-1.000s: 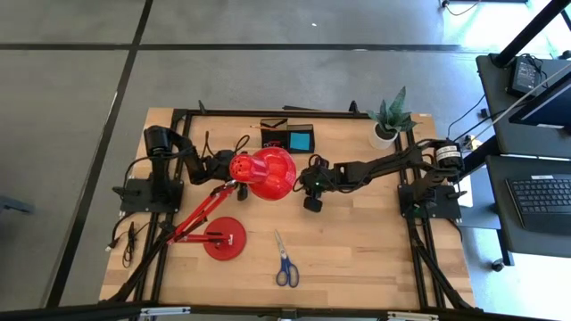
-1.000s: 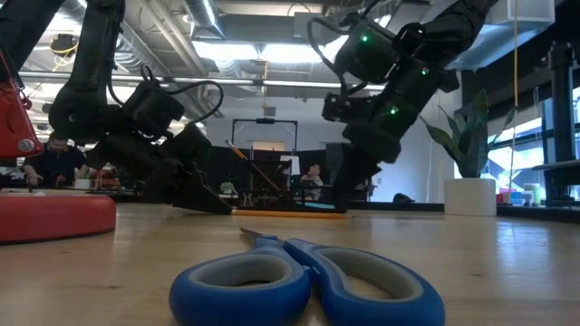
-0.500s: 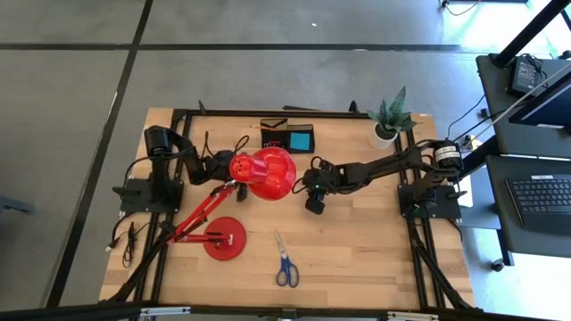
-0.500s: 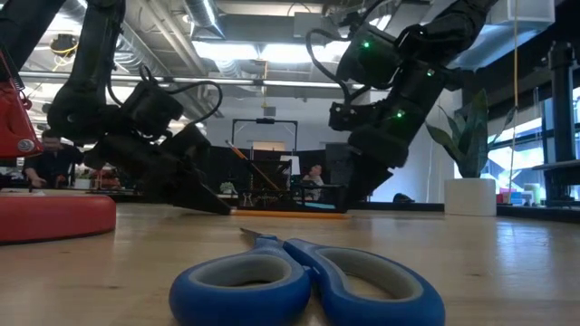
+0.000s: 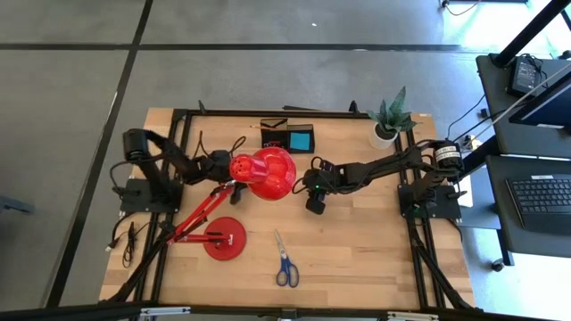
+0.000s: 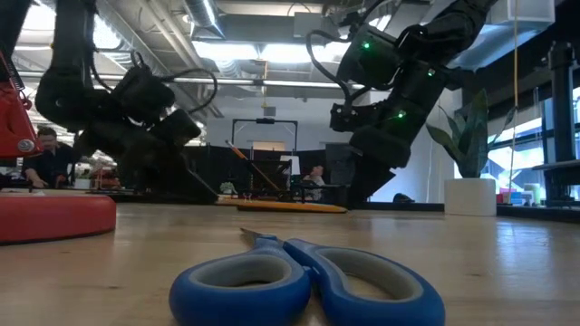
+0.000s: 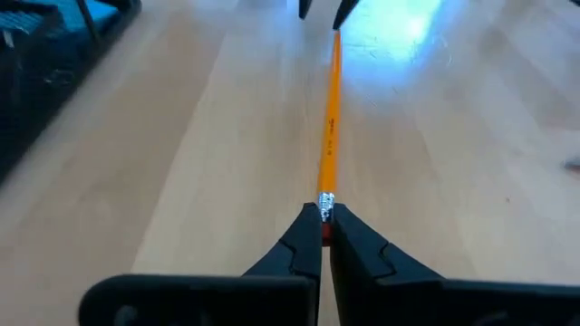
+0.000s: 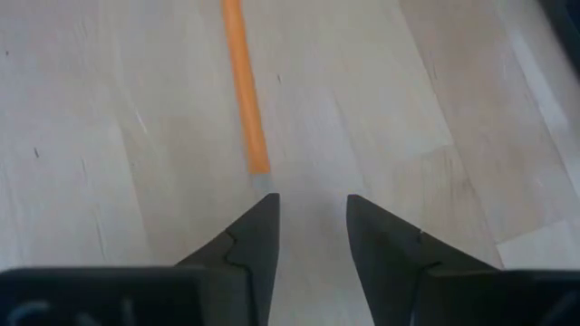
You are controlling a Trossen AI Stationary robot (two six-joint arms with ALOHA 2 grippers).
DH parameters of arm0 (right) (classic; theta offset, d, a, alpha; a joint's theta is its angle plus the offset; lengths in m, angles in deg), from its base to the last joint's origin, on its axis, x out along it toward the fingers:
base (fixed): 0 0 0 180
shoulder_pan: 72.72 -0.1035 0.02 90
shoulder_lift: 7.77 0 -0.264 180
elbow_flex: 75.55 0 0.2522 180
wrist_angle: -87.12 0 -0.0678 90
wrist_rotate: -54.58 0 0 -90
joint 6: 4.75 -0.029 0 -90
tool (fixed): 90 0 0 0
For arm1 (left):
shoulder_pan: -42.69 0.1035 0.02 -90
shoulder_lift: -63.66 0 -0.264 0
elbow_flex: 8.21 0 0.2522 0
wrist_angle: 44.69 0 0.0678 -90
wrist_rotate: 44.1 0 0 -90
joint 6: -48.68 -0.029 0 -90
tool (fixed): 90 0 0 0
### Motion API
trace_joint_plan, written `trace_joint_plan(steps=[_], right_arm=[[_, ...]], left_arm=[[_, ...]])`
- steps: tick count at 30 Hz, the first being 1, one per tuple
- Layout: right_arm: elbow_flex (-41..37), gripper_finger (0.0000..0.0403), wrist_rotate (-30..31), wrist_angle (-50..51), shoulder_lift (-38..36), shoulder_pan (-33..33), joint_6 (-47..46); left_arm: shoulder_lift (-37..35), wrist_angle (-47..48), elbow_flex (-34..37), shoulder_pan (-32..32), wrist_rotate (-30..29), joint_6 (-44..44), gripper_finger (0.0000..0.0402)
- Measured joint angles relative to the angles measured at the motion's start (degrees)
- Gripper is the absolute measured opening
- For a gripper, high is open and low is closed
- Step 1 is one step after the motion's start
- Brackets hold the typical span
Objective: Pick and place office supplies into organizer
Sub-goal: Put the pencil into the desk organizer
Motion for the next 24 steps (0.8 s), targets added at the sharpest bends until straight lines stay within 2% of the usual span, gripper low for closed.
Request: trace_joint_plan(steps=[9, 13, 20, 24], right_arm=[[0.00, 0.0132, 0.05, 1.59, -0.46, -0.09, 1.45], [0.02, 0.0132, 0.04, 5.10, -3.43, -0.11, 1.58], [0.07, 0.0132, 0.09, 10.74, -13.13, -0.11, 1.35], [0.11, 0.0132, 0.09, 11.31, -16.98, -0.11, 1.34]], left_arm=[[-13.35, 9.84, -0.12, 0.14, -1.79, -3.28, 0.0003], [-19.30, 16.03, -0.47, 0.36, -5.24, -3.89, 0.0003], [-26.95, 39.23, -9.03, 0.36, -11.27, -6.89, 0.0003], [-29.40, 50.32, -15.22, 0.36, -11.83, -10.08, 0.0003]])
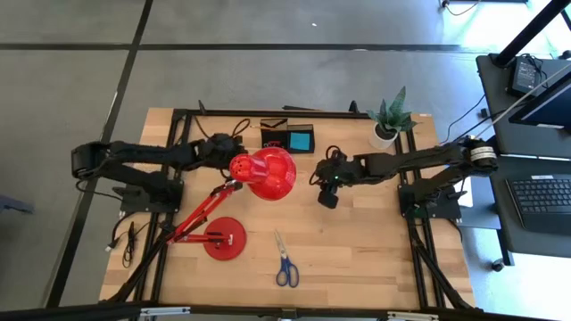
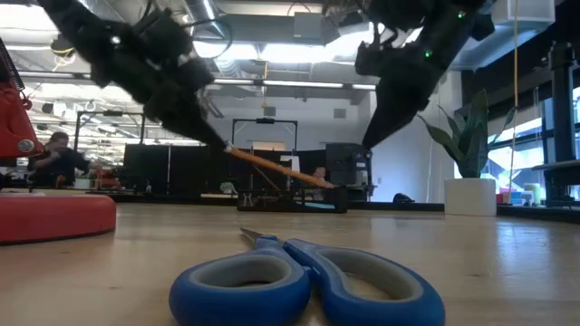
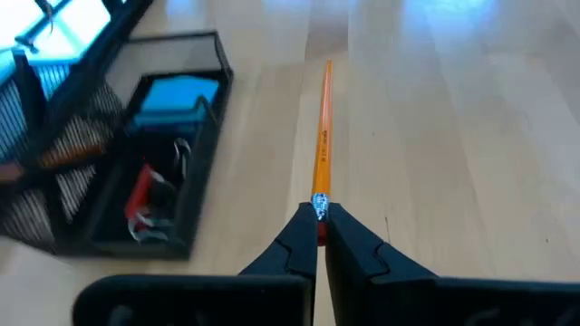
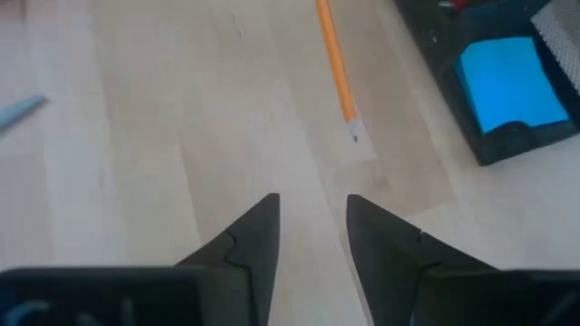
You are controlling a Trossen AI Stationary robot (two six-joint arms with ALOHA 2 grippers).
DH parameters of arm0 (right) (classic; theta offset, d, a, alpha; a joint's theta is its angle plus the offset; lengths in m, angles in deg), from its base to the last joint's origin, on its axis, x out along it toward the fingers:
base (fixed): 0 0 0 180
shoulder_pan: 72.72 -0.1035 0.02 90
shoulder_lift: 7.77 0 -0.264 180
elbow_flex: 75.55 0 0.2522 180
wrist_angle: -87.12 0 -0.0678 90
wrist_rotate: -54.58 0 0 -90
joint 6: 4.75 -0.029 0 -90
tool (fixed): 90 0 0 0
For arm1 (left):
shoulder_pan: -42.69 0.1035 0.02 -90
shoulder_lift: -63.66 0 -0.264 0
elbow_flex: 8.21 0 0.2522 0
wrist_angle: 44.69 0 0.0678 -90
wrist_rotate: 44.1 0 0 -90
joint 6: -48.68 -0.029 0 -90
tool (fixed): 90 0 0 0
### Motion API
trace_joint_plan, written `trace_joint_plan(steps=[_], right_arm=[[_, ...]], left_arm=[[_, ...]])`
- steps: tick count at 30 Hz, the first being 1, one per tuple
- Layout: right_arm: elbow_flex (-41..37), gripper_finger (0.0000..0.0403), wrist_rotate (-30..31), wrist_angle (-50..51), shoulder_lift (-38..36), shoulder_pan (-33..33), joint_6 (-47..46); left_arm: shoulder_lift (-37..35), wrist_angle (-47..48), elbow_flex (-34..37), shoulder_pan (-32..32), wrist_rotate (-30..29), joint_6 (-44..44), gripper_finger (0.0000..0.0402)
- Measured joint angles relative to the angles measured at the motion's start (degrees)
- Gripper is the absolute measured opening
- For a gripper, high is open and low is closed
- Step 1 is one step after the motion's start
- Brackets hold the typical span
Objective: Pick and place office supplies into organizer
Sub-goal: Put the pencil into the desk organizer
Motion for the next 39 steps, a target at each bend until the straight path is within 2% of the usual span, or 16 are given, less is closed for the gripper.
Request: trace_joint_plan(steps=[3, 8, 14, 23, 29, 34, 39], right_arm=[[0.00, 0.0132, 0.00, 0.44, -1.37, 0.00, 0.06], [0.00, 0.0132, 0.00, 2.94, -1.73, 0.00, -0.09], [-0.02, 0.0132, -0.02, 3.13, -1.71, 0.00, 0.01], [-0.02, 0.0132, -0.02, 3.13, -1.71, 0.00, 0.20], [-0.02, 0.0132, -0.02, 3.13, -1.69, 0.10, 0.42], [-0.02, 0.0132, -0.02, 3.10, -1.69, 0.48, 1.66], [-0.04, 0.0132, 0.00, 2.78, -1.66, 0.50, 2.43]], left_arm=[[-2.17, 7.14, -4.14, 0.05, -0.55, -3.09, 0.0003], [-6.12, 19.39, -10.78, 1.51, -6.91, -6.40, 0.0003], [-9.71, 26.87, -15.12, 6.52, -7.89, -10.29, 0.0003], [-9.79, 32.36, -19.87, 14.29, -8.03, -14.81, 0.0003], [-9.61, 32.35, -20.52, 18.08, -7.89, -15.87, 0.0003], [-7.40, 32.53, -20.52, 20.61, -3.91, -16.28, 0.0003], [-4.15, 33.02, -20.87, 22.05, -3.69, -16.69, 0.0003]])
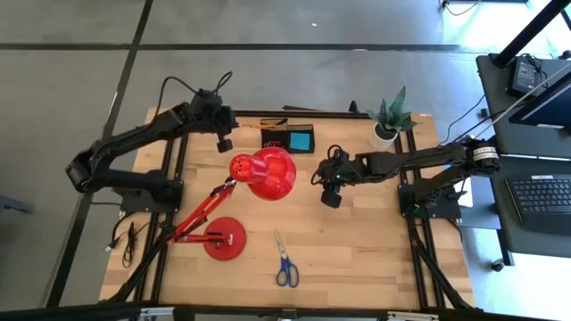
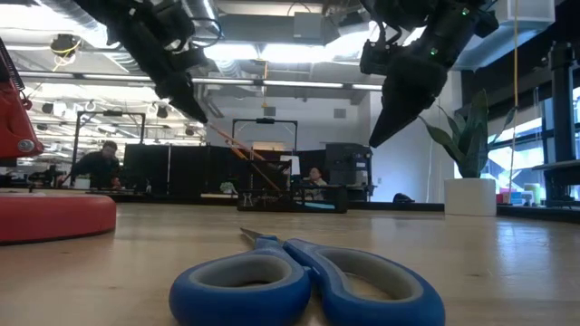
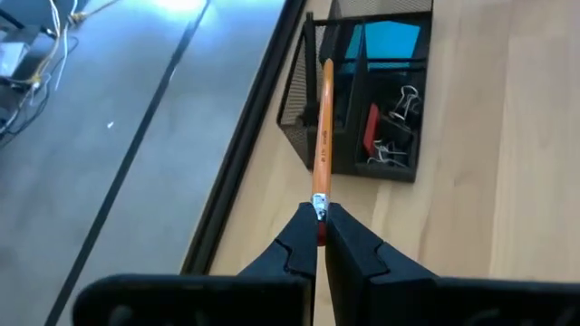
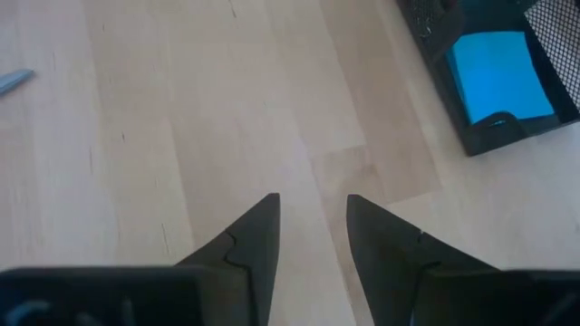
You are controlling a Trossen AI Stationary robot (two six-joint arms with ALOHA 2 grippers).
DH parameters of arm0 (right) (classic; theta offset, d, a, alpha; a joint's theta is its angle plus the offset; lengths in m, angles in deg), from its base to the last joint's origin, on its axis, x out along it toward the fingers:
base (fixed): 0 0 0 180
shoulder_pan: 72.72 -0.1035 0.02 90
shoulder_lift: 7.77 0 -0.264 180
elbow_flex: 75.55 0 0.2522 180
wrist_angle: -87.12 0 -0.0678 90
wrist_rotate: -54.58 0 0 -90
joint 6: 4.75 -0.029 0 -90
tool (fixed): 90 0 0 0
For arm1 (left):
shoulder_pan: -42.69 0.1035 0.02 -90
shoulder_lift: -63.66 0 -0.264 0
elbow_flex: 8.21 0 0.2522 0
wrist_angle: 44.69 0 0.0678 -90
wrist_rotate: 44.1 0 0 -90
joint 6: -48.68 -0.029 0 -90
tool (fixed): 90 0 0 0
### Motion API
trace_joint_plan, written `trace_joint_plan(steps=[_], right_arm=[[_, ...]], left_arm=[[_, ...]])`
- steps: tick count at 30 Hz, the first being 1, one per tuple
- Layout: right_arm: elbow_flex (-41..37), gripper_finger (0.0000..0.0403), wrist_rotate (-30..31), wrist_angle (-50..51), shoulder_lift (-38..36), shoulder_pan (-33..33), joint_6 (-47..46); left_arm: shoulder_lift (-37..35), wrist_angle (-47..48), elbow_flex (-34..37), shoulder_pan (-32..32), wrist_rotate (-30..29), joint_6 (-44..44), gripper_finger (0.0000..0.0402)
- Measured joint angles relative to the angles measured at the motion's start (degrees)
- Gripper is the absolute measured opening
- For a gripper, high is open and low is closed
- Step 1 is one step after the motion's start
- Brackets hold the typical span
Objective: Pick and place office supplies into organizer
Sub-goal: Put the pencil into the desk organizer
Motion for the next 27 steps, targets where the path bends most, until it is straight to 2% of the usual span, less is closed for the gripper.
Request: trace_joint_plan(steps=[6, 13, 27], right_arm=[[-0.02, 0.0132, 0.00, 0.00, 0.00, 0.00, 0.03], [-0.04, 0.0132, 0.02, 0.03, 0.00, 0.00, 0.53], [-0.04, 0.0132, 0.02, 0.11, 0.00, 0.00, 0.66]], left_arm=[[3.80, 3.24, -5.95, 0.46, 0.39, -0.28, 0.0003], [11.17, 13.82, -14.35, 0.46, -0.45, -0.75, 0.0003], [20.46, 13.59, -19.42, -0.34, -0.23, -2.15, 0.0004]])
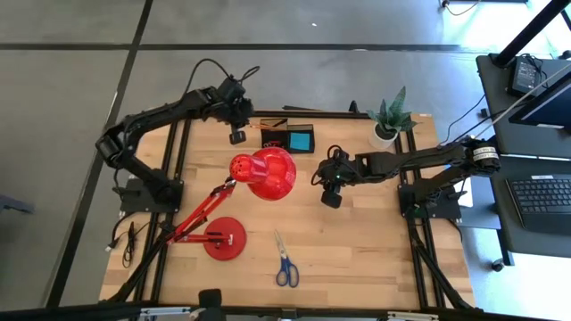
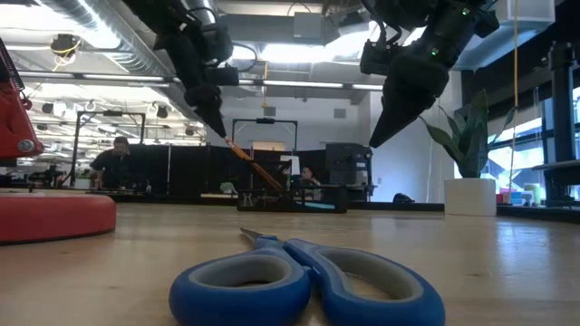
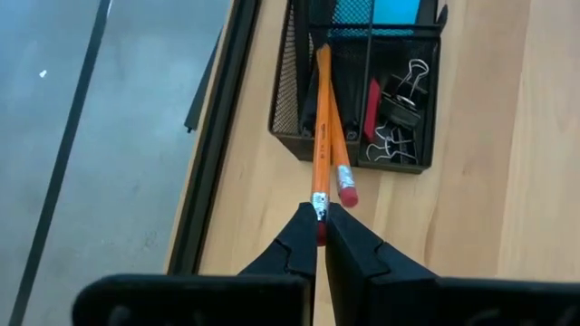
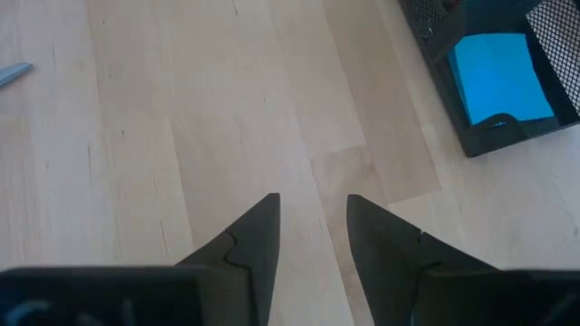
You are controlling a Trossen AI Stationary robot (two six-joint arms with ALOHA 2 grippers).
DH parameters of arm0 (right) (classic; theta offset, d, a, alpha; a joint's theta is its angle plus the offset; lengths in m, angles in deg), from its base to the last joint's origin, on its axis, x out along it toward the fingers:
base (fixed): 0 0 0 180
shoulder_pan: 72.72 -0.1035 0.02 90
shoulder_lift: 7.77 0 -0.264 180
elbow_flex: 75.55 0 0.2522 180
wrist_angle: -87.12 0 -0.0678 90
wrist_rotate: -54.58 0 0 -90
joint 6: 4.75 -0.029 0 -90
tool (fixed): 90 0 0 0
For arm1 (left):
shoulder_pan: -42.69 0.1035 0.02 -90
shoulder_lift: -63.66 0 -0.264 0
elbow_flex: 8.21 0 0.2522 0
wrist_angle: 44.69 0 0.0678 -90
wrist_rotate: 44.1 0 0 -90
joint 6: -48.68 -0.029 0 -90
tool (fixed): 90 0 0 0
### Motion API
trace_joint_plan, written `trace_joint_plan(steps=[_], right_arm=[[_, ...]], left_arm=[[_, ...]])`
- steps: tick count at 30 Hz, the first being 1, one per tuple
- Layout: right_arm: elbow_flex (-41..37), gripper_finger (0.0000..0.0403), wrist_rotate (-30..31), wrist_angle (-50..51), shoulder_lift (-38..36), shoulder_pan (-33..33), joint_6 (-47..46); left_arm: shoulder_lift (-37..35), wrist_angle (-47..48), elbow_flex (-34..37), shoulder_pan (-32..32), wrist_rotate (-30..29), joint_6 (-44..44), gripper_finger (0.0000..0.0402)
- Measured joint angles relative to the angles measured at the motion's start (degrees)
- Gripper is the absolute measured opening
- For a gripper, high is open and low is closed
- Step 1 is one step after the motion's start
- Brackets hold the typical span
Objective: Pick and place office supplies into organizer
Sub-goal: Put the pencil into the desk organizer, then put the scissors into the desk organizer
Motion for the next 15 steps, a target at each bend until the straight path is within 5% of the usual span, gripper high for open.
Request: trace_joint_plan(steps=[15], right_arm=[[0.00, 0.0132, 0.00, 0.00, 0.00, 0.00, -0.15]], left_arm=[[1.02, -3.14, 0.00, -0.13, -0.20, 1.99, 0.0083]])
